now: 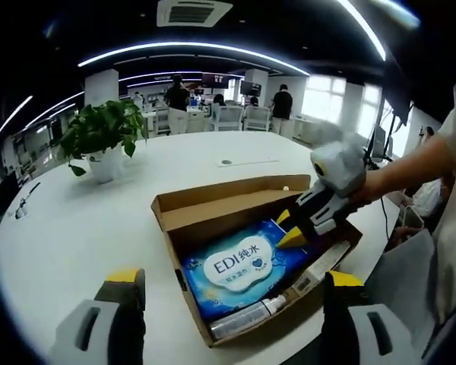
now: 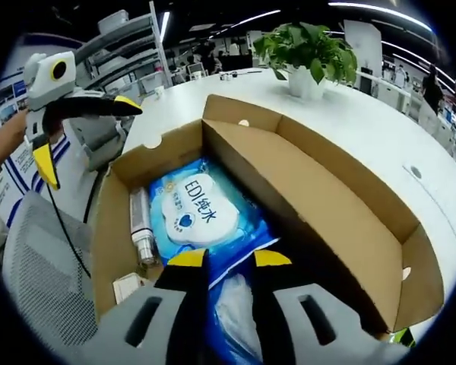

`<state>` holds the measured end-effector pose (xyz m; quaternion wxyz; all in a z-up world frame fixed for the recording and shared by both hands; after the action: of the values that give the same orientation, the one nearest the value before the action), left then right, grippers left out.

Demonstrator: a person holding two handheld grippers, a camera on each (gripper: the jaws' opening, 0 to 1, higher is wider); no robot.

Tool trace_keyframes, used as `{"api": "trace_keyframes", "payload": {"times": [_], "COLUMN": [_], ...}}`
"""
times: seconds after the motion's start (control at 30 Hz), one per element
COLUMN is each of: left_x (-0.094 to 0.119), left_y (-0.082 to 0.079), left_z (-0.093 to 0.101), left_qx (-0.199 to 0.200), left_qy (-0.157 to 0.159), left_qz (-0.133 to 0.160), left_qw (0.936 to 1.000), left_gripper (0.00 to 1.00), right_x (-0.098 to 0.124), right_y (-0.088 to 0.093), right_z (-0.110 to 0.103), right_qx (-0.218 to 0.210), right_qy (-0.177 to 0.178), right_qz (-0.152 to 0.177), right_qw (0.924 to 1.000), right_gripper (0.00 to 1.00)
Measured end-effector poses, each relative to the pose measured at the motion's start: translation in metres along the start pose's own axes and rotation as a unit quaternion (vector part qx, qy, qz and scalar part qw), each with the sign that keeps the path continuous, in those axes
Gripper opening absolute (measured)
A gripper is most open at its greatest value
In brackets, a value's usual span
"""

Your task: Operate the shoe box by opening the lid, removing the specified soft item, and placing it in the target area until the item is outside and the box remains undamaged.

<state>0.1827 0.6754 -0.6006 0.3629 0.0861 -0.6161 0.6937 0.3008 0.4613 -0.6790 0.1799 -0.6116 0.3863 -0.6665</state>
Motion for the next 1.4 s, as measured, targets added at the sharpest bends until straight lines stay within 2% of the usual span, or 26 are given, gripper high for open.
{"api": "trace_keyframes", "payload": {"times": [0.27, 0.43, 0.77, 1.1, 1.4], "left_x": [0.000, -0.002, -0.008, -0.019, -0.031], "left_y": [0.006, 0.004, 0.002, 0.001, -0.003], "left_z": [-0.001, 0.000, 0.006, 0.011, 0.011], "left_qx": [0.009, 0.000, -0.020, -0.038, -0.043], "left_qy": [-0.003, 0.000, 0.014, 0.022, 0.025], "left_qz": [-0.003, -0.007, -0.018, -0.027, -0.036], "left_qw": [1.0000, 1.0000, 0.9995, 0.9986, 0.9981], "left_gripper": [0.97, 0.95, 0.84, 0.77, 0.66], "right_x": [-0.001, 0.002, 0.017, 0.040, 0.056], "right_y": [-0.002, -0.002, -0.005, 0.004, 0.012], "right_z": [-0.008, -0.011, -0.021, -0.022, -0.019], "right_qx": [0.008, -0.008, -0.027, -0.050, -0.065], "right_qy": [0.028, 0.042, 0.073, 0.102, 0.121], "right_qz": [0.001, 0.003, 0.027, 0.039, 0.043], "right_qw": [0.9996, 0.9991, 0.9966, 0.9927, 0.9895], "right_gripper": [0.07, 0.00, 0.00, 0.00, 0.00]}}
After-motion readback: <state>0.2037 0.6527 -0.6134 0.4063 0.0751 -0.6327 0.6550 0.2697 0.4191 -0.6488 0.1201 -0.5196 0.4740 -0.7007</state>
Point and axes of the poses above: the point that each gripper's makers call its tool centre point, and the gripper's own axes: x roughly backward along the fingers, z roughly to its right, y roughly out of its underside, the point moved 10 cm from there along x, roughly backward along the fingers, and after that the axes turned 9 degrees about x, right-handed, at the moved point
